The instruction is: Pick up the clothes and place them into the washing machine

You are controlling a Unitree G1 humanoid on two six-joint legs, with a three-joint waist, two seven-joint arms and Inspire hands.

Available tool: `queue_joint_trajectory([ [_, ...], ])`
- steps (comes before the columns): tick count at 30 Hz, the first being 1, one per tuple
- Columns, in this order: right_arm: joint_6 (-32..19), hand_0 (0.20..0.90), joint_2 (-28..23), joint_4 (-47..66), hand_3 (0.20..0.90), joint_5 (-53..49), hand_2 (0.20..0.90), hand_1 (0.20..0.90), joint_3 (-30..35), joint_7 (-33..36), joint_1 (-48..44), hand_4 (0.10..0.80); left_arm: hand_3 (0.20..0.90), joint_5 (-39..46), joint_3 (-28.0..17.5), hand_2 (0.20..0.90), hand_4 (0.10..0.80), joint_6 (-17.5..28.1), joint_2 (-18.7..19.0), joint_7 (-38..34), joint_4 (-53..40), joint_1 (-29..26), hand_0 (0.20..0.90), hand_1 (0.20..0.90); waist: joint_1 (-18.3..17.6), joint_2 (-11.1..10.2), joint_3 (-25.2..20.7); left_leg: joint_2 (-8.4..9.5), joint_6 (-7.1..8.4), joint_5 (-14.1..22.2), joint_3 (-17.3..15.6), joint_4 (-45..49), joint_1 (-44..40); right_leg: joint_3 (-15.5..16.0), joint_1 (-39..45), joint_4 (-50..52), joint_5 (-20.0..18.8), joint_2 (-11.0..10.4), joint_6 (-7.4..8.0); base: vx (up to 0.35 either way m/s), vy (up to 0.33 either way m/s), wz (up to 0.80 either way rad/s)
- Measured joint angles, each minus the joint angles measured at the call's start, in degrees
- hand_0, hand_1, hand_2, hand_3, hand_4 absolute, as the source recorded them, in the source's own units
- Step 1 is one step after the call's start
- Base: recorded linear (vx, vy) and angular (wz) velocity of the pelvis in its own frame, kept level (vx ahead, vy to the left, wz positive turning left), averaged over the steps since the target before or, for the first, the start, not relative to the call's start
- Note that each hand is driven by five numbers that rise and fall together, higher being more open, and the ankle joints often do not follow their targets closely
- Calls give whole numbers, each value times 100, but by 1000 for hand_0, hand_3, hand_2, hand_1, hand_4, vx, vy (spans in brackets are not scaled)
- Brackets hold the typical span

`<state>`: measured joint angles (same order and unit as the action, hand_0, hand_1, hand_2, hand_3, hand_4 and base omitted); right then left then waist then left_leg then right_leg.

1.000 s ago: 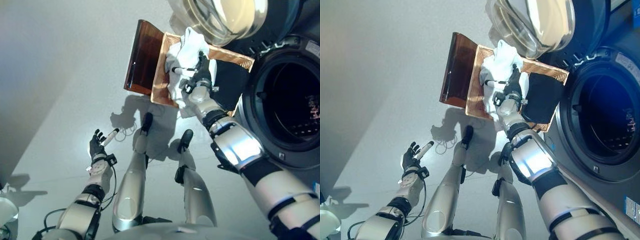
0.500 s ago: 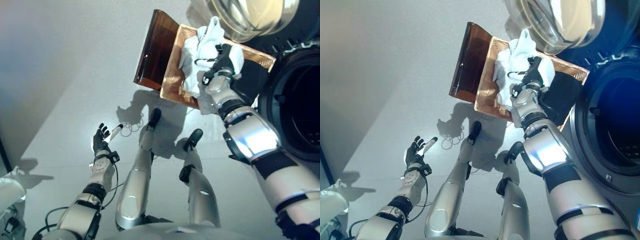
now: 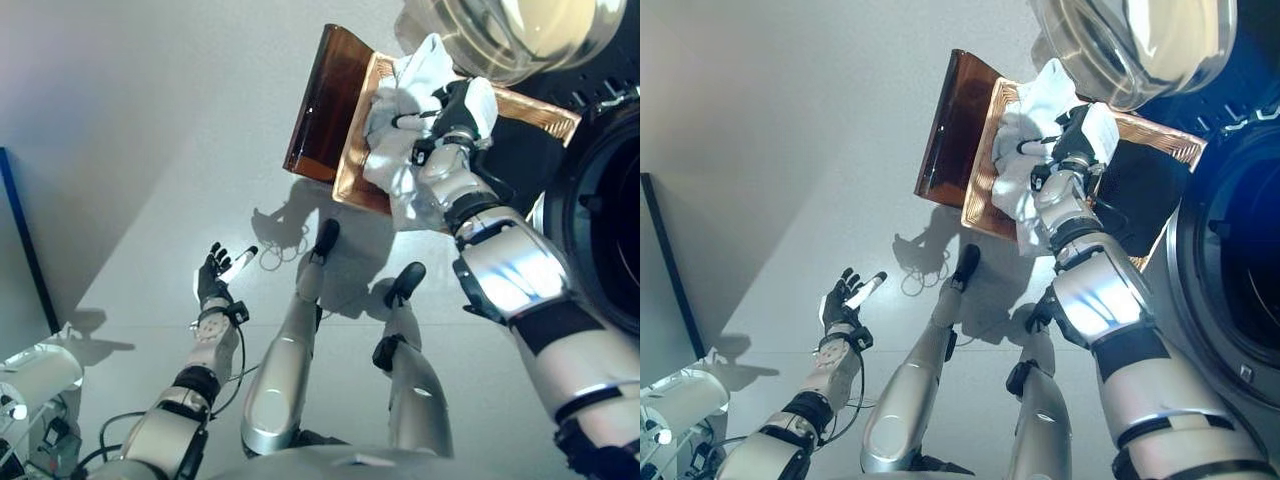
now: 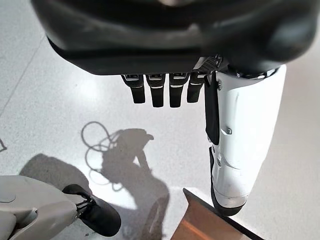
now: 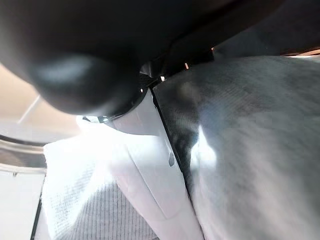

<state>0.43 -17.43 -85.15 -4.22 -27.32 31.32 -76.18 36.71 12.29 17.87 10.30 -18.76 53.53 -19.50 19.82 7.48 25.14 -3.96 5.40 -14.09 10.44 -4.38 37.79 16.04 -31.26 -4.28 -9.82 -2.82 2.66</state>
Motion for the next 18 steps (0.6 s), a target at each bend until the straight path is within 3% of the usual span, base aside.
queue_joint_trajectory([
  [9, -45, 200, 26, 338, 200, -157, 200, 200, -2, -125, 288, 300, 900, -1, -2, 900, 800, -11, -49, -4, 76, -30, 900, 900, -54, -18, 24, 31, -15, -11, -137, -7, -140, -107, 99, -2, -16, -45, 16, 3, 8, -2],
  [12, -221, 200, 130, 880, 200, -557, 200, 200, 159, -138, 688, 300, 900, 0, -35, 900, 800, -19, -36, -50, 164, -53, 900, 900, -178, -52, 136, 12, -14, -8, -392, -7, -288, -135, 241, -9, -19, -70, 19, 12, 4, -3],
  [18, -532, 200, 201, 2804, 200, -1392, 200, 200, 359, -137, 1895, 300, 900, 3, -258, 900, 800, -133, -45, -63, 321, -122, 900, 900, -458, -343, 351, -16, -64, 31, -638, -6, -463, -409, 288, 1, -70, -63, 41, 21, -1, -18],
])
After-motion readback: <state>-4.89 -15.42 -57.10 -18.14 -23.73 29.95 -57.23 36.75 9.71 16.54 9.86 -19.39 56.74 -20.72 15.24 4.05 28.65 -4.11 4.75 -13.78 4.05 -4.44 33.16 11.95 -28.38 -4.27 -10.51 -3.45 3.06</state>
